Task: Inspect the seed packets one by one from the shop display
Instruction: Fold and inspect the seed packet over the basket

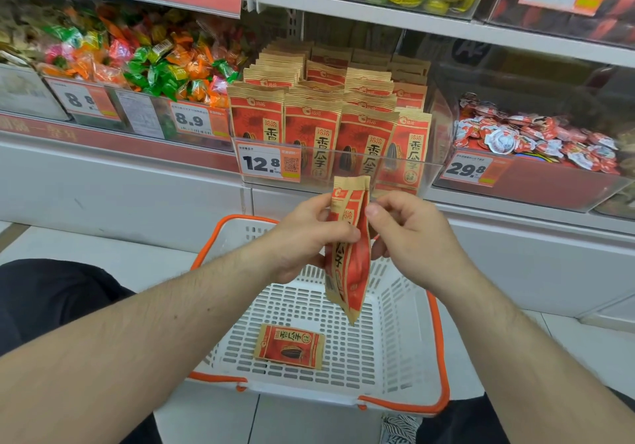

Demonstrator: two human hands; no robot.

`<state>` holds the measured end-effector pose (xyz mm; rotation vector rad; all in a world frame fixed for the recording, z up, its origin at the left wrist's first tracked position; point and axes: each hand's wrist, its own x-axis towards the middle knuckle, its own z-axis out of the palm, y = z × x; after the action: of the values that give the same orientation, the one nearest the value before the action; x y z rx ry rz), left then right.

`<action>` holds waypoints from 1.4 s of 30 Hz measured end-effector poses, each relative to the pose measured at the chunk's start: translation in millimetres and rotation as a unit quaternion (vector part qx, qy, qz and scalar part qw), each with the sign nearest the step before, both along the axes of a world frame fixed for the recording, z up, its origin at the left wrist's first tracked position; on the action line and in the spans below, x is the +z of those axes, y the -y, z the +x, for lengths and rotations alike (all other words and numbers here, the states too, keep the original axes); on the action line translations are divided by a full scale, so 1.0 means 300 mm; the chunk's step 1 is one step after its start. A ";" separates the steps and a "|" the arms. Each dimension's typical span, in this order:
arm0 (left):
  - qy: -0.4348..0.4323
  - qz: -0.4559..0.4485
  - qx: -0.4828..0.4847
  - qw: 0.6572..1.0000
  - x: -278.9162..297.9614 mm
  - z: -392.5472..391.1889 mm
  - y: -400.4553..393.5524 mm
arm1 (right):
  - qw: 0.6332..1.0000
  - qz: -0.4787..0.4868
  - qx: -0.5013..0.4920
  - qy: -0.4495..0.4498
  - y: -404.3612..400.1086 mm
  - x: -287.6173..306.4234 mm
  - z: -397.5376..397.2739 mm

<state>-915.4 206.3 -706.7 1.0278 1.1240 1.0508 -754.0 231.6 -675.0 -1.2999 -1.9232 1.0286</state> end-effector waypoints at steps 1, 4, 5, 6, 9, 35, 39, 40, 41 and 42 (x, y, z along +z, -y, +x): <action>0.003 0.002 -0.009 1.000 -0.005 0.004 0.001 | 1.000 0.005 0.001 0.000 0.001 -0.002 -0.004; 0.012 -0.002 -0.012 1.000 -0.014 0.004 -0.003 | 1.000 -0.024 0.009 -0.010 0.002 -0.008 -0.015; 0.018 -0.007 -0.009 1.000 -0.015 0.003 -0.005 | 0.998 -0.049 0.013 -0.031 0.003 -0.011 -0.017; 0.024 -0.011 -0.009 1.000 -0.016 0.001 -0.005 | 0.995 -0.076 0.017 -0.058 0.002 -0.013 -0.019; 0.035 -0.011 -0.014 0.999 -0.016 -0.002 -0.007 | 0.987 -0.119 0.029 -0.105 -0.001 -0.021 -0.021; 0.219 -0.007 0.018 0.975 0.007 -0.023 -0.031 | 0.984 -0.141 0.103 0.043 -0.023 -0.027 0.033; 0.189 -0.011 0.018 0.982 0.021 0.005 -0.024 | 0.990 -0.125 0.054 -0.040 -0.028 -0.073 0.010; 0.175 -0.010 0.024 0.984 0.023 0.008 -0.022 | 0.991 -0.116 0.034 -0.054 -0.031 -0.079 0.008; 0.150 -0.003 0.028 0.988 0.026 0.012 -0.019 | 0.992 -0.109 0.012 -0.062 -0.034 -0.082 0.008; 0.115 0.011 0.028 0.993 0.024 0.012 -0.018 | 0.992 -0.104 -0.008 -0.071 -0.039 -0.080 0.011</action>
<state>-911.7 211.8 -699.5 0.8713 0.9602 1.1968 -750.6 243.4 -699.1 -1.3134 -1.7335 1.3052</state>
